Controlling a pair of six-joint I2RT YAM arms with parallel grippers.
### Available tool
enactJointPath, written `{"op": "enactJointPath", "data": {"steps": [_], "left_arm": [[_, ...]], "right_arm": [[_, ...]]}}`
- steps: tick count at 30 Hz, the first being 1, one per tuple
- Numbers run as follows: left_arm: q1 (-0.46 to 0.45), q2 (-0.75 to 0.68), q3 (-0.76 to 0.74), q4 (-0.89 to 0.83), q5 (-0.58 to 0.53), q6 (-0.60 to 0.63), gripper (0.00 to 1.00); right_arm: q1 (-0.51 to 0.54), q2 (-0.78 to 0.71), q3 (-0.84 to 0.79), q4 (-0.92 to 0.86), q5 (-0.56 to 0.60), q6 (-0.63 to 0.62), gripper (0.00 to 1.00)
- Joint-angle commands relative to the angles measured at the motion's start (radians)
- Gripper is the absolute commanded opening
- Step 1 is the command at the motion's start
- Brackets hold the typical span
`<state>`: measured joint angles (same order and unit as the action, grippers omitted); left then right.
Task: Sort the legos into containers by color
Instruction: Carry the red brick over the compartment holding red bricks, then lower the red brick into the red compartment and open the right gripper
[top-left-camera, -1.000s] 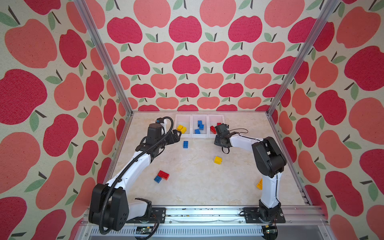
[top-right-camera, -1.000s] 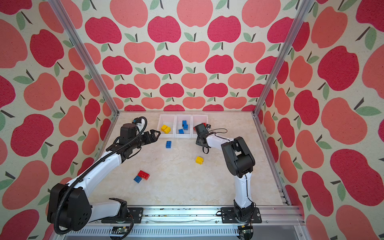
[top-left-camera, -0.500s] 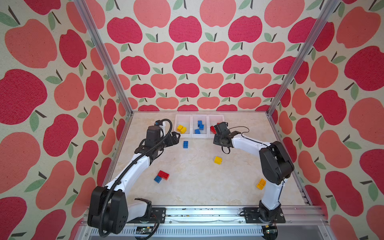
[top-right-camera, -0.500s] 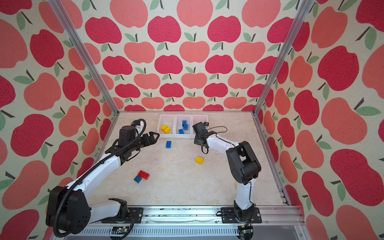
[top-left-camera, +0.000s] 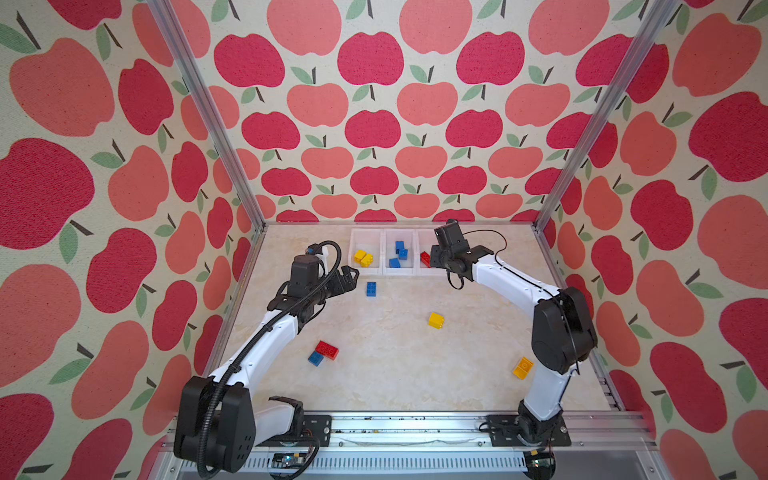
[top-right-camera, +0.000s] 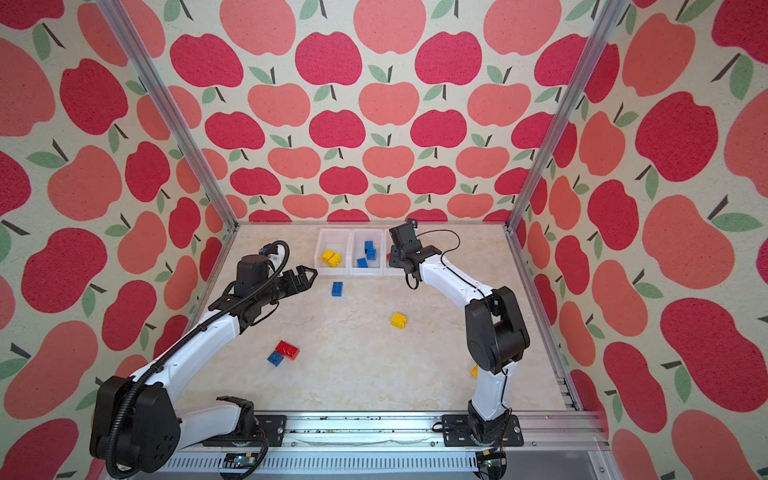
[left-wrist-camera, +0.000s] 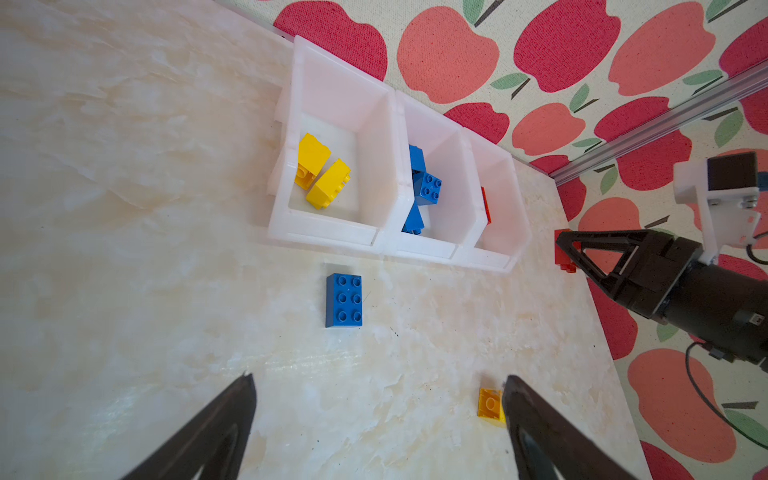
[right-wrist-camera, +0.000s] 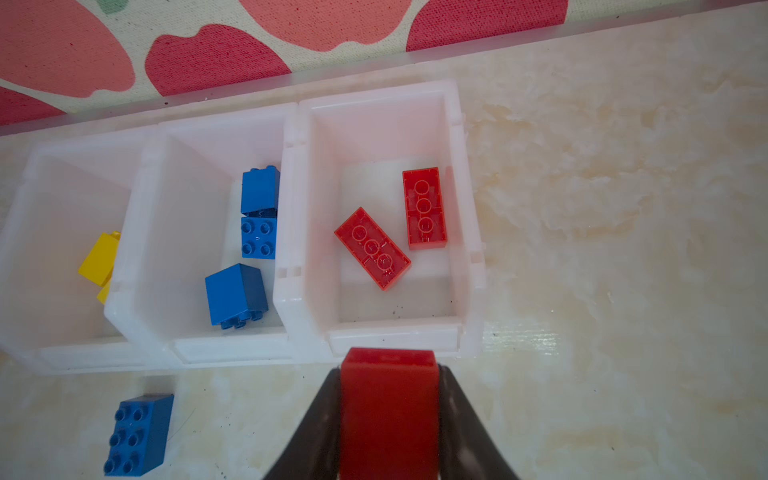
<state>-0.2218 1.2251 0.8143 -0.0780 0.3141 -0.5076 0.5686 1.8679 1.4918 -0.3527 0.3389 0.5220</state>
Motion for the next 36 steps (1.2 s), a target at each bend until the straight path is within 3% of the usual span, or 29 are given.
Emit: {"op": "enactJointPath", "data": {"steps": [1,21,27,36], "left_arm": [[0.008,-0.026,-0.022,-0.007,0.002,-0.012,0.95],[0.025,-0.054,-0.035,-0.031,-0.003,-0.012,0.97],[0.027,-0.053,-0.035,-0.028,-0.001,-0.015,0.97],[0.027,-0.057,-0.027,-0.036,-0.003,-0.016,0.97]], "right_arm": [[-0.021,0.080,0.070,-0.011,-0.025,-0.064,0.35],[-0.084,0.409,0.396,0.000,-0.077,-0.169,0.35],[-0.089,0.461,0.458,-0.014,-0.105,-0.176,0.57],[-0.087,0.424,0.408,0.015,-0.127,-0.154,0.62]]}}
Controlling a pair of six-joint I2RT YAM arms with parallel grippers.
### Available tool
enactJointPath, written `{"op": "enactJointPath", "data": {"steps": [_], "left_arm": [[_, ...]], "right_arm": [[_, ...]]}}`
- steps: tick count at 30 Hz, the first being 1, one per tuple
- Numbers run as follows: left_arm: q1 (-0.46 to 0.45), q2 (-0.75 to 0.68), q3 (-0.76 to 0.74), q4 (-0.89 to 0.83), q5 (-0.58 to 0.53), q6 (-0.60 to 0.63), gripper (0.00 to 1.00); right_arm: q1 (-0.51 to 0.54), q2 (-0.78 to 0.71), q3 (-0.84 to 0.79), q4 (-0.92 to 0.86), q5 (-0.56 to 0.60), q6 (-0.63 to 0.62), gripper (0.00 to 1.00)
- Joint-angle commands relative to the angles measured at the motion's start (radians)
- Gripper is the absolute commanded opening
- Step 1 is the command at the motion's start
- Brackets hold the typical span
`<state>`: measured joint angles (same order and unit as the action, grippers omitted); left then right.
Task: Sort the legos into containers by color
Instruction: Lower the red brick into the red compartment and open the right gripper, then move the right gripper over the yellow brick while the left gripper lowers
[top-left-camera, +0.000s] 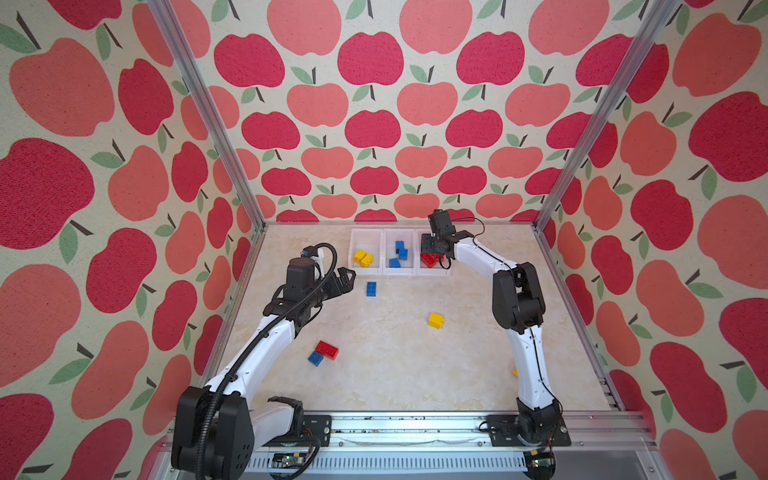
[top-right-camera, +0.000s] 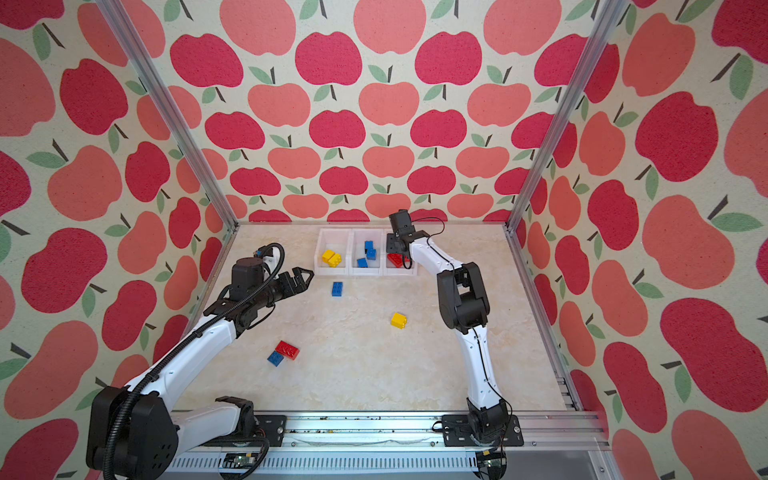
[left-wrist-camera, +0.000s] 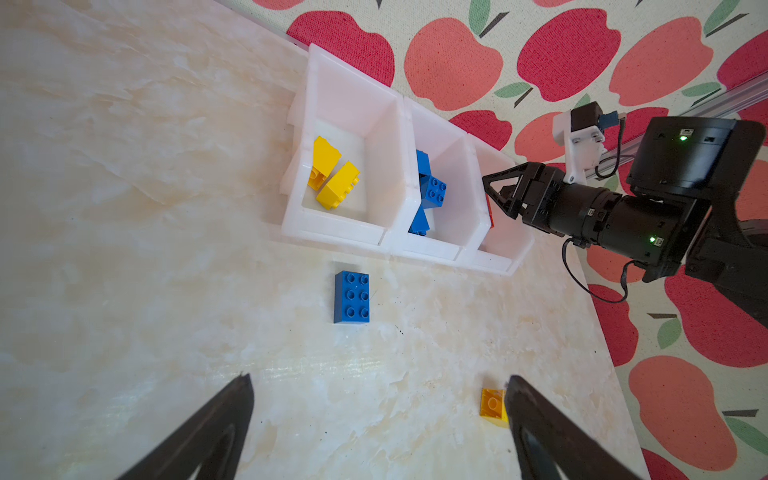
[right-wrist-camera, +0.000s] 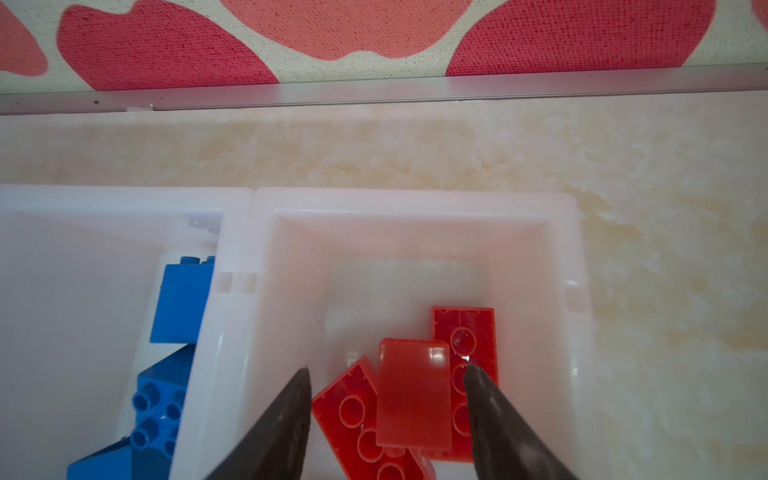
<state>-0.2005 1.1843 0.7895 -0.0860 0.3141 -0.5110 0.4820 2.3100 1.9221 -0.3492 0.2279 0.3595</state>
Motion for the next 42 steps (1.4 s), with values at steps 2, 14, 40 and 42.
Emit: {"op": "enactJointPath", "data": {"steps": [2,14,40,42], "left_arm": [[0.005,-0.015,-0.003,-0.029,-0.002,-0.013,0.97],[0.001,-0.036,0.017,-0.193,-0.086,-0.022,0.97],[-0.254,0.031,0.102,-0.792,-0.396,-0.709,0.85],[-0.254,0.035,0.083,-0.793,-0.381,-0.741,0.84]], "right_arm": [[0.001,-0.036,-0.041,0.019,-0.016,0.010,0.62],[0.027,-0.228,-0.233,0.045,-0.031,0.016,0.75],[0.140,-0.777,-0.683,-0.130,-0.108,0.054,0.84],[0.140,-0.811,-0.711,-0.144,-0.113,0.058,0.85]]}}
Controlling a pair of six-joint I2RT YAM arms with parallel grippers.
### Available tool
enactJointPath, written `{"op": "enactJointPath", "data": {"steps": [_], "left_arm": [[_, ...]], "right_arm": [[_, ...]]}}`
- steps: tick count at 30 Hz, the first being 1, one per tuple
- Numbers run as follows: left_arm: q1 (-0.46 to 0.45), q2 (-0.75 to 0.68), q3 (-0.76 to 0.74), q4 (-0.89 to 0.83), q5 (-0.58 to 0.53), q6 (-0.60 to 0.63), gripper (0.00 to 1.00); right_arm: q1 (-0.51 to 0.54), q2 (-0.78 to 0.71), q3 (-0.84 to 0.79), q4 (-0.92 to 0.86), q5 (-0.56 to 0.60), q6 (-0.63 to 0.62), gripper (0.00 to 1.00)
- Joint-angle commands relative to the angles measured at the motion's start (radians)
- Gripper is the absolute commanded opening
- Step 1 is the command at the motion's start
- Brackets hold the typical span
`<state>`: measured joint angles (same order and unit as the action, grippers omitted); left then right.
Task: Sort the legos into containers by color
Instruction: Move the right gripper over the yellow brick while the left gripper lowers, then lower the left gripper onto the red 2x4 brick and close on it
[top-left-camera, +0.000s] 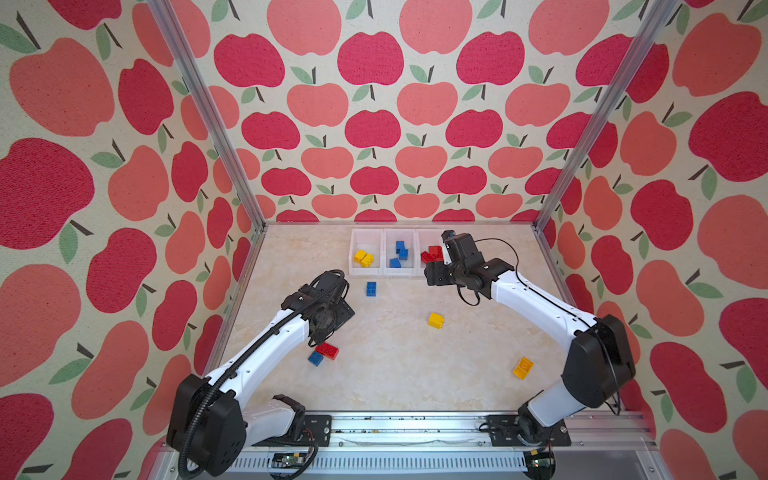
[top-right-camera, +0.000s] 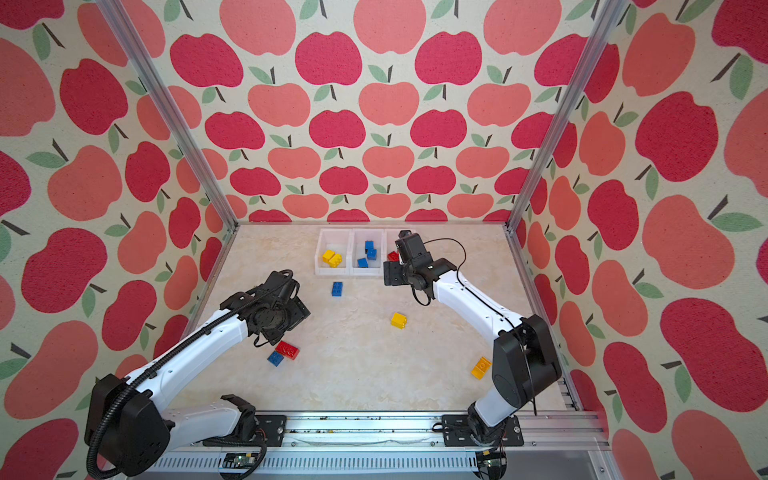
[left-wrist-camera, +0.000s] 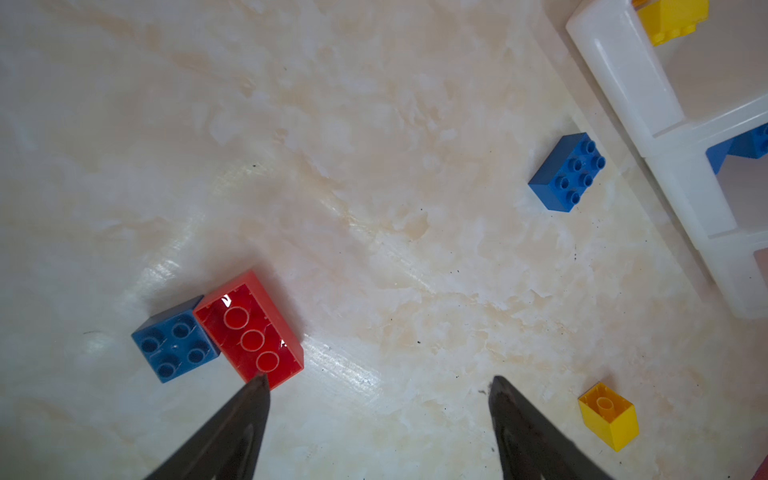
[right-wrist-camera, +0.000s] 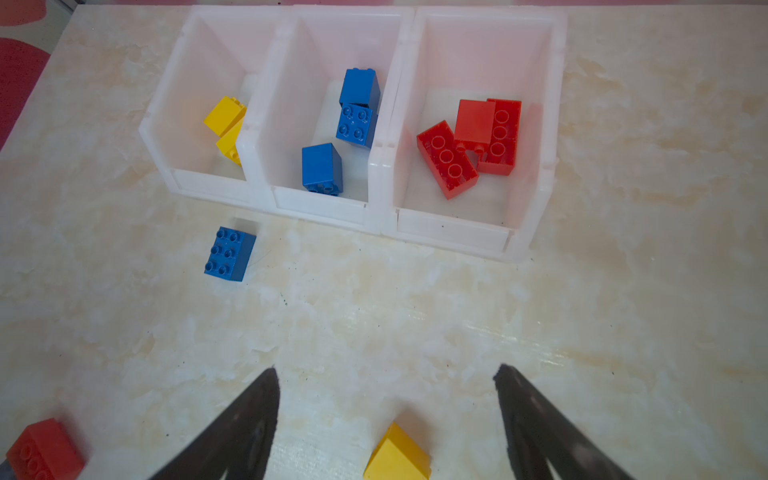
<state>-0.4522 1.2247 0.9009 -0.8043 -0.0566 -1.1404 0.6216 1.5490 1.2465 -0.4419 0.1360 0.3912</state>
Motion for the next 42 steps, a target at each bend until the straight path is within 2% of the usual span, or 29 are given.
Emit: {"op": "enactJointPath", "data": {"steps": [1,8,22,42], "left_arm": [[-0.002,-0.002,-0.039,-0.073,0.002,-0.129,0.84],[-0.005,0.017,-0.098,-0.050,0.044,-0.211,0.76],[-0.016,0.010,-0.195,-0.005,0.074,-0.334,0.72],[-0.015,0.103,-0.228,0.079,0.081,-0.352,0.65]], "right_arm": [[0.000,-0.065,-0.048,-0.060,-0.022,0.028,0.85],[0.000,-0.123,-0.094,-0.091,-0.022,0.030,0.85],[-0.002,-0.110,-0.081,-0.092,-0.017,0.021,0.86],[-0.020,-0.117,-0.073,-0.106,-0.016,0.018,0.86]]}}
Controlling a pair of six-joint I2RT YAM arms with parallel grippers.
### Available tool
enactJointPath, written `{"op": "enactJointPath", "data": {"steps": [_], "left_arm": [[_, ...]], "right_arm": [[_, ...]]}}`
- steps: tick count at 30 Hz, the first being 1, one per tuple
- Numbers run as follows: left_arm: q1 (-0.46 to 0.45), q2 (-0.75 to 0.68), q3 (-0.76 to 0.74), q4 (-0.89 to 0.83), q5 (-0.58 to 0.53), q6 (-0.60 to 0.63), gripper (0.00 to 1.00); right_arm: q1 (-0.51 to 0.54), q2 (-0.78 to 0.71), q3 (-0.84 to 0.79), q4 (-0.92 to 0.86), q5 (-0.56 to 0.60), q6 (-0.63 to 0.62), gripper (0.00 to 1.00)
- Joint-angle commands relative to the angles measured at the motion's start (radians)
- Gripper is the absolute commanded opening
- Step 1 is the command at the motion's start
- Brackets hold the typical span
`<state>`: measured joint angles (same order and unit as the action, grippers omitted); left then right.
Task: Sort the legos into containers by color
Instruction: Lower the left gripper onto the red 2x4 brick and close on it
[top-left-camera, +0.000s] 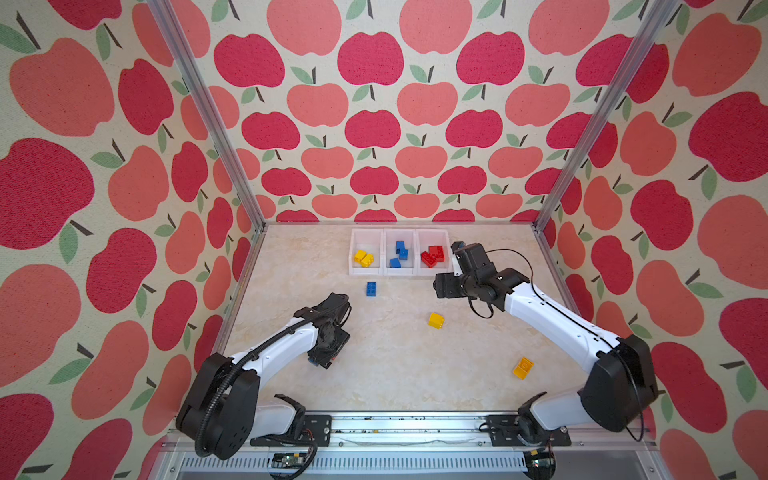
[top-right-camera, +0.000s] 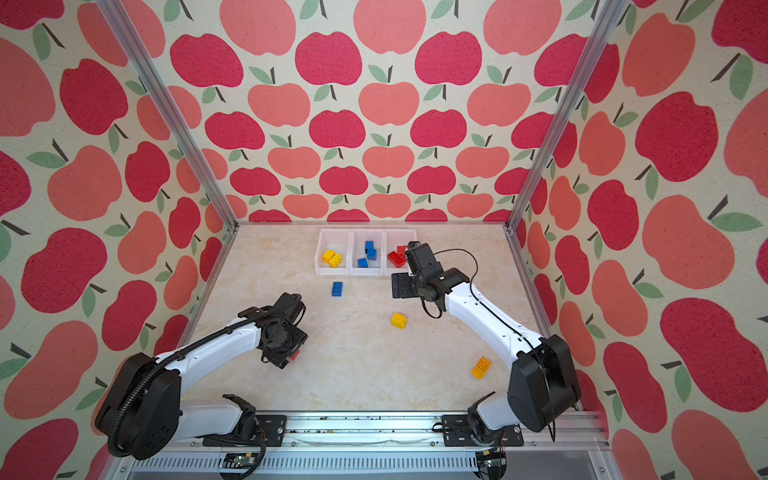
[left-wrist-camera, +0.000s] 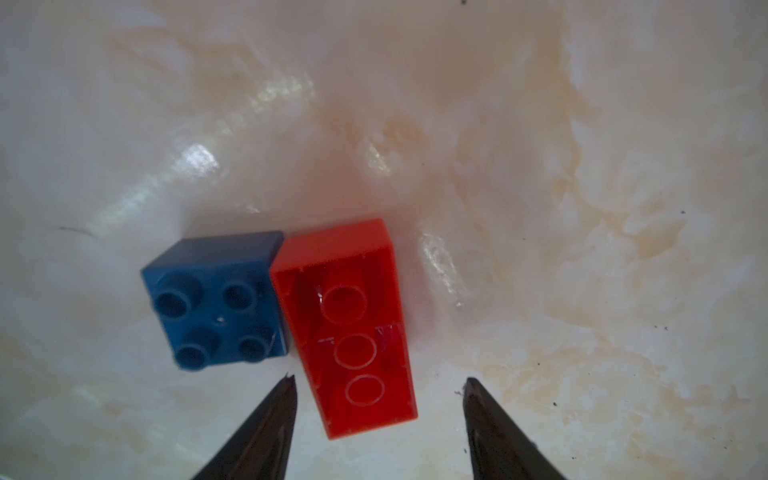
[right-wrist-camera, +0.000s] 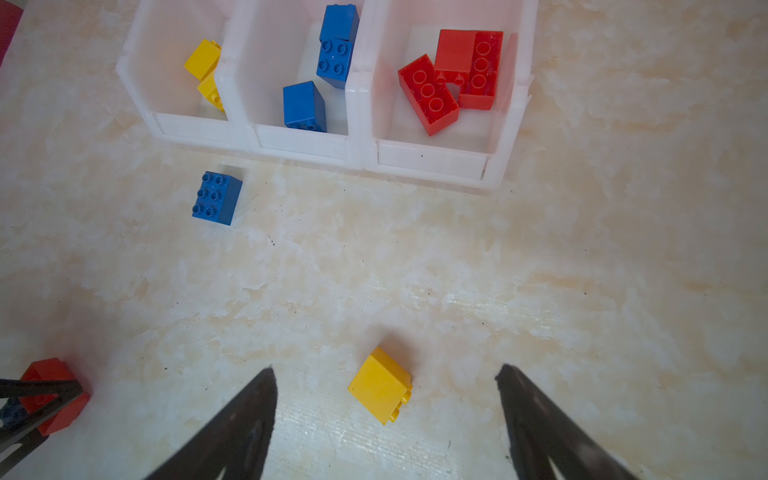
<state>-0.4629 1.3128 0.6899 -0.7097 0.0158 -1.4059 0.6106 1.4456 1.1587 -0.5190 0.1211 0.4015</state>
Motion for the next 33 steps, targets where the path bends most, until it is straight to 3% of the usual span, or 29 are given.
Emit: {"op": "enactJointPath", "data": {"steps": [1,10,26,33], "left_arm": [[-0.003,0.018,-0.018,-0.014,0.008,-0.086,0.64],[0.012,0.063,-0.010,0.001,-0.005,-0.069,0.58],[0.017,0.063,-0.007,-0.009,-0.016,-0.050,0.31],[-0.016,0.072,0.054,-0.034,-0.041,0.001,0.23]], "right_arm": [[-0.010,-0.014,0.013,-0.030,-0.003,0.008,0.86],[-0.017,-0.013,0.016,-0.030,-0.007,0.010,0.86],[-0.026,-0.031,-0.009,-0.027,-0.007,0.020,0.86],[-0.028,-0.069,-0.040,-0.032,0.001,0.029,0.86]]}}
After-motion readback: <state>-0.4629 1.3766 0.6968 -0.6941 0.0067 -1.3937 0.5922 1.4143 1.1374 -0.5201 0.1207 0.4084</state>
